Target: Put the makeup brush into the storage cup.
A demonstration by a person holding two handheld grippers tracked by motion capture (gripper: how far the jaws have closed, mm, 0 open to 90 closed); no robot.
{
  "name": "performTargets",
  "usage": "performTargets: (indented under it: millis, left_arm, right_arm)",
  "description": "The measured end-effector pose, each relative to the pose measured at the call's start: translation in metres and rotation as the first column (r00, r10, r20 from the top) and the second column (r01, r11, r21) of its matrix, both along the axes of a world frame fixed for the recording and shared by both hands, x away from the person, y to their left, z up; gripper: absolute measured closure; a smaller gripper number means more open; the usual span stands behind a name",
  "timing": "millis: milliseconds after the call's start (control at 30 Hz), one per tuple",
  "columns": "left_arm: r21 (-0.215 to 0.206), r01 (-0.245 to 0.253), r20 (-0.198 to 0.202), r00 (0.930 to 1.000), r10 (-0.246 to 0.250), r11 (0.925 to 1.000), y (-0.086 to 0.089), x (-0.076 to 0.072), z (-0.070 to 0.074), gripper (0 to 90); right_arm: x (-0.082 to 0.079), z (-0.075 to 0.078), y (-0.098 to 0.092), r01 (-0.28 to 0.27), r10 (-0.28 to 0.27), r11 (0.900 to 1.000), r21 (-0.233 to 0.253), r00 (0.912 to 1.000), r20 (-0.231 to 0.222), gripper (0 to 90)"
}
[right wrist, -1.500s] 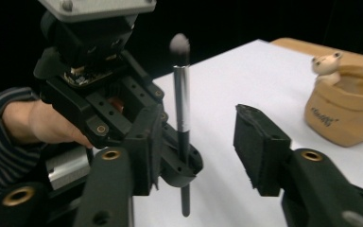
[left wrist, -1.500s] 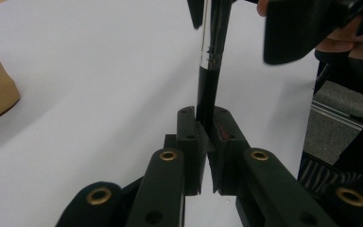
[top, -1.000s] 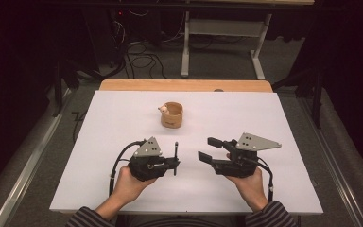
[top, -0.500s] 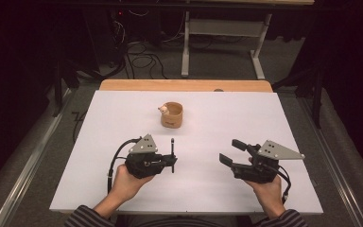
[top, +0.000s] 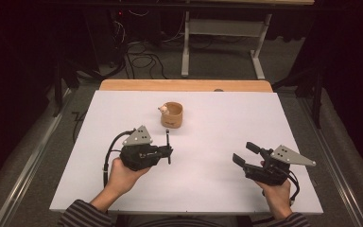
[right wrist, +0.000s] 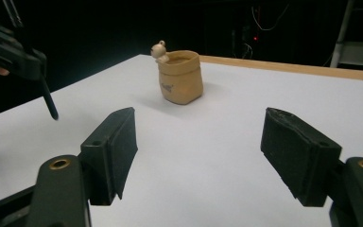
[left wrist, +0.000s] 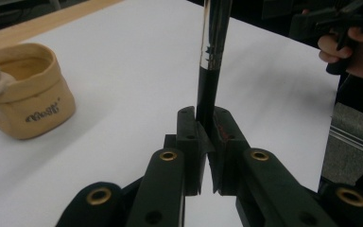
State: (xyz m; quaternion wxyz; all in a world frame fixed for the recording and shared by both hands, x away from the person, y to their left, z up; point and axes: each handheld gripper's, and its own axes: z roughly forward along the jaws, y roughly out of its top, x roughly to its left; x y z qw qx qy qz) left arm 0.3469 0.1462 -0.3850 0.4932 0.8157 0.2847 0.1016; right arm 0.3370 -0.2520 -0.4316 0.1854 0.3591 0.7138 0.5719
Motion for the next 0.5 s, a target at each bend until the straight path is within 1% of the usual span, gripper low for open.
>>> performTargets:
  millis: [133,233,333,500]
  left_arm:
    - [0.004,-0.022,0.008,0.9997,0.022,0.9998,0.004,0.006,0.007,83.9]
    - [-0.004,-0.032,0.018,0.9993,0.032,0.9995,0.007,0.01,0.012,83.9]
    - [-0.011,-0.045,0.03,0.9986,0.045,0.999,0.01,0.015,0.016,83.9]
    - [-0.013,-0.069,0.032,0.9971,0.07,0.9975,0.014,0.024,0.02,84.0]
  right_arm:
    - [0.001,-0.004,-0.003,0.01,-0.01,1.0,-0.004,1.0,-0.002,28.7]
    - [0.0,-0.006,-0.006,0.017,-0.017,1.0,0.004,0.9998,-0.004,28.7]
    - [0.0,-0.008,-0.007,0.025,-0.025,1.0,0.002,0.9997,-0.003,29.4]
    - [0.001,-0.01,-0.006,0.032,-0.032,0.999,-0.008,0.9995,-0.007,30.3]
